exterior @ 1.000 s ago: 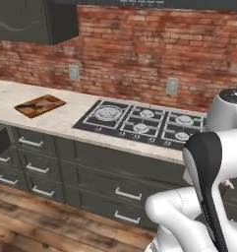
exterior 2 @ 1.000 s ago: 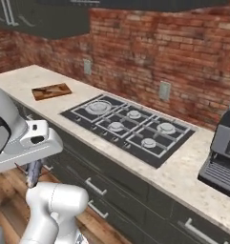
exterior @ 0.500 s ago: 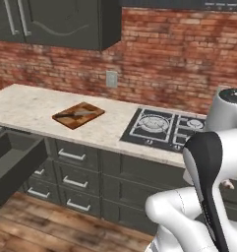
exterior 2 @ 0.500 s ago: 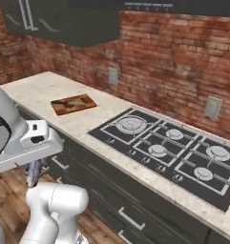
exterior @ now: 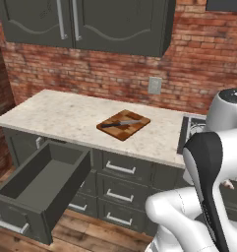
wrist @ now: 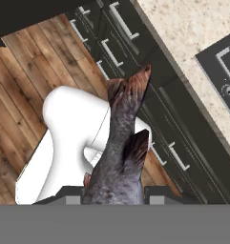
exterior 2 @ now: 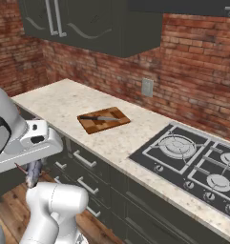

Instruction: Pick up the knife from the drawer and place it on the cutting board. Then place the meat from the plate to the cutting board.

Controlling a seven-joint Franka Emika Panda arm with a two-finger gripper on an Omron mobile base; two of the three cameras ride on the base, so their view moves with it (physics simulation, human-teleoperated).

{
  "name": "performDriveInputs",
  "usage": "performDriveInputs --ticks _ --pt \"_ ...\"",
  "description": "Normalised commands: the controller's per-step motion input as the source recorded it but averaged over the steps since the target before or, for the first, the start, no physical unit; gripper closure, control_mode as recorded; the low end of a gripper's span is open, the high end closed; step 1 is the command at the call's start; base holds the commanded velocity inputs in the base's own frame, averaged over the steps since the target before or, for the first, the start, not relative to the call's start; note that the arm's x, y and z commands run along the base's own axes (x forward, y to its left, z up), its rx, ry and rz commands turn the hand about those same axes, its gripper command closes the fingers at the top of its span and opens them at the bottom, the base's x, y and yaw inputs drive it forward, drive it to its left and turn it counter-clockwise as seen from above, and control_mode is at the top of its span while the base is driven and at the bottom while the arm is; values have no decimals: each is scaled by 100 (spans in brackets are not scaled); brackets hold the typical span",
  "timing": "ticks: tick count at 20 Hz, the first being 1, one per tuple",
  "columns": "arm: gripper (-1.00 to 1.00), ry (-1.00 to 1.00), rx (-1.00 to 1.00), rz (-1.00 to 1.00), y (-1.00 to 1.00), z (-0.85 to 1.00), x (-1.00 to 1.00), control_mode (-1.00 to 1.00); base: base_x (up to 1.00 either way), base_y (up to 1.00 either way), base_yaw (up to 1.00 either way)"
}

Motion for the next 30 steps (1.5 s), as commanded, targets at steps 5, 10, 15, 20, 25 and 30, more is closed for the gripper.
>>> performDriveInputs --ticks 5,10,15,20,25,30 --pt "100 0 0 0 0 0 0 100 77 11 -7" --pt "100 0 0 0 0 0 0 100 95 -7 -8" --pt "100 0 0 0 0 0 0 100 97 -4 -9" --pt "100 0 0 0 0 0 0 100 100 16 -26" --pt "100 0 0 0 0 0 0 100 66 84 -20" --pt "100 0 0 0 0 0 0 100 46 100 5"
